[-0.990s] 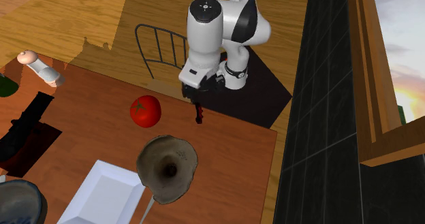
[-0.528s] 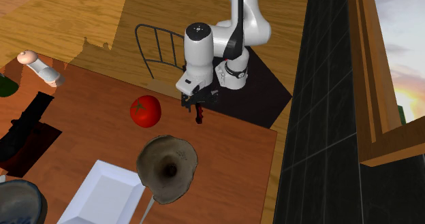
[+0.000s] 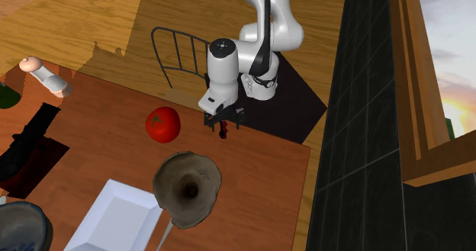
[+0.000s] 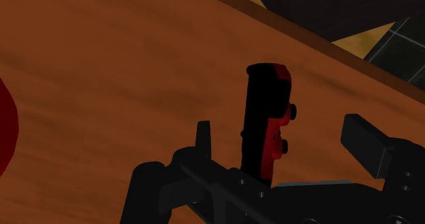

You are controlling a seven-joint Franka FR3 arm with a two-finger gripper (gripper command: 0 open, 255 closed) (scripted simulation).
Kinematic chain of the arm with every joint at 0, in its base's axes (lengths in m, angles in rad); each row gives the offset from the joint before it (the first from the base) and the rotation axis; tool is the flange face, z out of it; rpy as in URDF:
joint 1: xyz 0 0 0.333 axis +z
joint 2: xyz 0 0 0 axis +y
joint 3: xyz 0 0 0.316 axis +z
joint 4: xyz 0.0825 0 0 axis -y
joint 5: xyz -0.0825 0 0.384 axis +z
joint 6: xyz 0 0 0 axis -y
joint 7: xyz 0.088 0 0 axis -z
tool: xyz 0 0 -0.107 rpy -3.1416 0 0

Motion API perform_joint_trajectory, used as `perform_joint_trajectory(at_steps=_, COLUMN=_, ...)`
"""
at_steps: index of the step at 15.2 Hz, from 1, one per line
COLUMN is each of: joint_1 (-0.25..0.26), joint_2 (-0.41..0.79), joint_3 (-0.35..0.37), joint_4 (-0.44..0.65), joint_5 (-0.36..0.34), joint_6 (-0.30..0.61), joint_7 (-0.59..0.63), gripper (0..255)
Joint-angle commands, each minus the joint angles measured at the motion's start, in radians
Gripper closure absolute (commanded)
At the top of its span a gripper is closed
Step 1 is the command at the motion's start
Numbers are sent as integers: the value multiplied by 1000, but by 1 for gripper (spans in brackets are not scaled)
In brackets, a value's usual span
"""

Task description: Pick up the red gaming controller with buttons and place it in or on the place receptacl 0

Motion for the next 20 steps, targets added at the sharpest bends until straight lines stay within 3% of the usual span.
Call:
perform_joint_trajectory(at_steps=1, joint_1=1, joint_2=5, joint_3=-2, joint_4=-1, joint_5=0, joint_6=6, joint_7=0, gripper=0)
perform_joint_trajectory(at_steps=6, joint_1=1, joint_2=5, joint_3=-2, joint_4=0, joint_5=0, joint_6=6, joint_7=0, gripper=0)
perform_joint_trajectory(at_steps=7, joint_1=1, joint_2=5, joint_3=-2, joint_4=0, joint_5=0, joint_6=6, joint_7=0, gripper=255)
perform_joint_trajectory(at_steps=16, joint_1=1, joint_2=5, joint_3=-2, joint_4=0, joint_5=0, joint_6=6, joint_7=0, gripper=255)
perform_joint_trajectory(at_steps=20, joint_1=-7, joint_2=-57, joint_3=27, joint_4=21, joint_5=10, joint_6=-78, joint_7=3, gripper=255)
